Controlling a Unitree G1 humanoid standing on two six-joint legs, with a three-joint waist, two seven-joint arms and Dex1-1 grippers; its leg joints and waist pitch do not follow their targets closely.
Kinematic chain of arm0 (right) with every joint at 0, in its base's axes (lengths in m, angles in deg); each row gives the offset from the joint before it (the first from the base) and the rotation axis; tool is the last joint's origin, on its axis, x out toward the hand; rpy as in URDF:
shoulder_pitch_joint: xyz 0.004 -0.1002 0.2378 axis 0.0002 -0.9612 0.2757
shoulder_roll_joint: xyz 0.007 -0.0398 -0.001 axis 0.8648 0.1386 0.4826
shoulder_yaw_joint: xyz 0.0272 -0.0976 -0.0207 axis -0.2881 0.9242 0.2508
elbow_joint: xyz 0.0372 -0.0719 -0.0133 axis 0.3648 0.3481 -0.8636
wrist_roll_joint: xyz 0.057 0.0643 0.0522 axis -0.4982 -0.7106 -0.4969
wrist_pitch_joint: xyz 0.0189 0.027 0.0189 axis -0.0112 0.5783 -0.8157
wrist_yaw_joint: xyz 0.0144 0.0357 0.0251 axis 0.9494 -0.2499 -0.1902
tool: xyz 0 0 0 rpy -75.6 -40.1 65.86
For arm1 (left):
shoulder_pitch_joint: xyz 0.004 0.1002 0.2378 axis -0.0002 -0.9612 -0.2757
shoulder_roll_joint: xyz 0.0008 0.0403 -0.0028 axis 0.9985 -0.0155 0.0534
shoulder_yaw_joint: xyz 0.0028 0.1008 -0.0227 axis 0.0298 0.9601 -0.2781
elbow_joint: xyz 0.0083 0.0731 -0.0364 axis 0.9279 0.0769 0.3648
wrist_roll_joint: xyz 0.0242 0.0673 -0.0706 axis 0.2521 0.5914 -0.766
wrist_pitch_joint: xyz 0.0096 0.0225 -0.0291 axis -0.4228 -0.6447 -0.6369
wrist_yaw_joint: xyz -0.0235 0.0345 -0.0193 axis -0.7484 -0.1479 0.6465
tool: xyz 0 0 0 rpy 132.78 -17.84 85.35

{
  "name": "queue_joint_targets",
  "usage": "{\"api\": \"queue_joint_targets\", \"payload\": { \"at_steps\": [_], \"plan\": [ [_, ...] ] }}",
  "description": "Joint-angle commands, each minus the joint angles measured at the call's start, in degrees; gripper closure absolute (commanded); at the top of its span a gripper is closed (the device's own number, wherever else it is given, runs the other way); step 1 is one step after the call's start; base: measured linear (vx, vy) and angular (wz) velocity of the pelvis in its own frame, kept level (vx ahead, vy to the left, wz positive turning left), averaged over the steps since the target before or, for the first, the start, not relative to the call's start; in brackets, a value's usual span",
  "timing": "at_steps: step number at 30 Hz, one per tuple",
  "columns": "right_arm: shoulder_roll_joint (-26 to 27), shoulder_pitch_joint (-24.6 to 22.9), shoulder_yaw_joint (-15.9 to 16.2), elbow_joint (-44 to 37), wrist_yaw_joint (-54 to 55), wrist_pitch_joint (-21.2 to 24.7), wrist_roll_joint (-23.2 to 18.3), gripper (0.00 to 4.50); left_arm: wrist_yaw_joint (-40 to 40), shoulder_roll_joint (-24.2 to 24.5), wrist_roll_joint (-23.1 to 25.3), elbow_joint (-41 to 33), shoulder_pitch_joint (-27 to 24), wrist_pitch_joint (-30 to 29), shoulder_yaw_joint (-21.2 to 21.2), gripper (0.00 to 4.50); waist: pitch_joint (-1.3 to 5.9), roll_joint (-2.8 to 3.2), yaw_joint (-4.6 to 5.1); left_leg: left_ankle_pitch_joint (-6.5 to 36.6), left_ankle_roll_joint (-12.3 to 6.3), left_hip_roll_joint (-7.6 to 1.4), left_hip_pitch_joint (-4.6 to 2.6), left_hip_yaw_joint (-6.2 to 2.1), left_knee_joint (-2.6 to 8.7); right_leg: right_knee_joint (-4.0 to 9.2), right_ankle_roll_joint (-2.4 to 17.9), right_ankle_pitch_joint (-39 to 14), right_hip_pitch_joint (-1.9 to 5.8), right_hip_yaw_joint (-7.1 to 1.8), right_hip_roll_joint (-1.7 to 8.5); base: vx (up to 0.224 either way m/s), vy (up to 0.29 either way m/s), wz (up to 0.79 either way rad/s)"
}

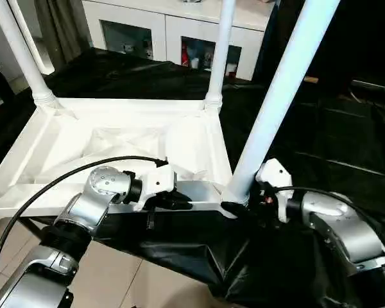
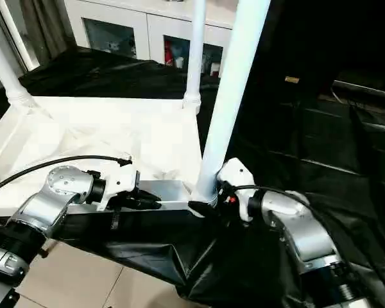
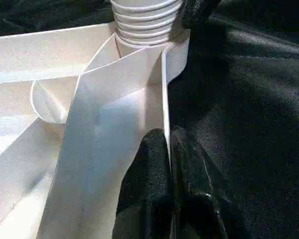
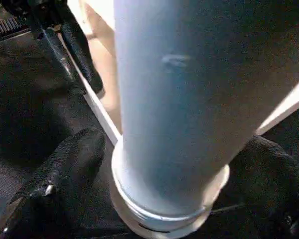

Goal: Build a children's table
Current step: Rotate leg to tighten

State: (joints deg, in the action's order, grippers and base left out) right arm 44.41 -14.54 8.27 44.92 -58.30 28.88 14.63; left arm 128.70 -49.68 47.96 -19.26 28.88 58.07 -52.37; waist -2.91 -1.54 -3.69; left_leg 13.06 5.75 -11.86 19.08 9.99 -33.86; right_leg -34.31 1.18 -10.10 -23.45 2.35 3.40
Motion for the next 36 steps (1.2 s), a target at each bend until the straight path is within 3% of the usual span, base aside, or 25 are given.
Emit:
{"api": "queue_joint_targets", "payload": {
  "at_steps": [1, 8, 14, 17, 20, 23, 26, 30, 32, 36],
  "plan": [
    [-0.05, 0.54, -0.23, 0.72, -0.34, -0.43, -0.33, 0.82, 0.29, -0.75, -0.49, -2.61, 0.46, 0.61, 0.3, 4.5, 3.75, -0.01, -0.01, 2.09, -3.7, -1.12, 0.38, 0.18, 3.51, 2.22, 14.33, -1.33, 3.77, -2.4, 3.79, 0.0, 0.0, 0.0],
    [0.74, 0.58, -0.53, 1.72, 0.01, -0.65, -0.34, 1.47, 0.1, -0.7, -0.47, -2.37, 0.19, 0.54, 0.21, 4.5, 3.71, -0.03, -0.03, 2.45, -3.58, -1.1, 0.41, 0.19, 3.47, 2.27, 14.15, -2.31, 3.72, -2.41, 3.81, 0.0, 0.0, 0.0],
    [2.42, 0.53, -1.33, 3.38, 3.12, -0.44, 0.16, 1.71, -2.18, -1.45, -0.28, -1.26, 0.36, -0.26, -0.51, 4.5, 3.71, -0.03, 0.1, 2.58, -3.3, -1.1, 0.44, 0.18, 3.44, 2.27, 14.02, -2.66, 3.7, -2.4, 3.77, 0.0, 0.0, 0.0],
    [6.77, 1.21, -3.88, 7.3, 11.45, 0.29, 0.93, 1.73, -7.93, -2.89, 1.88, 2.39, 1.73, -1.31, -1.1, 4.5, 3.53, -0.04, 0.27, 4.61, -2.16, -0.94, 0.39, 0.19, 3.5, 2.73, 13.4, -6.65, 3.5, -2.37, 3.77, 0.0, 0.0, 0.0],
    [13.74, 2.24, -6.41, 11.61, 22.52, 1.86, 1.52, 1.74, -15.94, -5.56, 4.05, 7.06, 3.93, -4.54, -1.75, 4.5, 3.17, -0.01, 0.53, 8.17, 0.15, -0.65, 0.15, 0.1, 3.75, 3.72, 10.58, -15.5, 3.09, -2.38, 3.69, 0.0, 0.0, 0.0],
    [16.16, 2.87, -6.46, 13.33, 26.5, 1.56, 2.49, 1.75, -18.79, -6.74, 4.7, 8.45, 4.74, -6.0, -1.85, 4.5, 3.18, 0.0, 0.57, 8.94, 0.6, -0.7, 0.09, -0.1, 3.87, 4.05, 8.85, -18.69, 3.04, -2.42, 3.8, 0.0, 0.0, 0.0],
    [20.55, 4.54, -5.43, 16.58, 32.91, 0.27, 4.76, 1.75, -24.39, -9.66, 5.62, 10.25, 6.21, -9.28, -1.97, 4.5, 3.17, -0.26, 0.69, 8.5, 0.79, -0.62, 0.38, -0.15, 3.98, 3.94, 8.55, -18.32, 2.99, -2.37, 3.69, 0.0, 0.0, 0.0],
    [21.65, 5.13, -5.08, 17.33, 33.98, 0.13, 5.23, 1.75, -25.84, -10.65, 5.91, 10.53, 6.61, -9.75, -1.91, 4.5, 3.25, -0.16, 0.6, 8.61, 0.35, -0.68, 0.45, -0.23, 4.04, 3.87, 8.6, -16.78, 3.04, -2.44, 3.73, 0.0, 0.0, 0.0],
    [22.12, 5.29, -5.01, 17.39, 33.85, 0.01, 5.09, 1.19, -26.23, -11.13, 6.04, 10.37, 6.72, -9.86, -1.82, 4.5, 3.25, -0.21, 0.6, 8.55, 0.1, -0.65, 0.48, -0.2, 4.02, 3.84, 8.8, -16.05, 3.07, -2.43, 3.69, 0.0, 0.0, 0.0],
    [22.75, 5.77, -6.96, 16.59, 31.85, -0.02, 3.2, 0.84, -25.7, -11.01, 7.18, 11.14, 7.21, -7.41, -1.21, 4.5, 3.29, 0.09, 0.59, 8.71, -0.22, -0.67, 0.47, -0.28, 4.1, 3.9, 8.82, -15.6, 3.07, -2.42, 3.7, 0.0, 0.0, 0.0]
  ]
}}
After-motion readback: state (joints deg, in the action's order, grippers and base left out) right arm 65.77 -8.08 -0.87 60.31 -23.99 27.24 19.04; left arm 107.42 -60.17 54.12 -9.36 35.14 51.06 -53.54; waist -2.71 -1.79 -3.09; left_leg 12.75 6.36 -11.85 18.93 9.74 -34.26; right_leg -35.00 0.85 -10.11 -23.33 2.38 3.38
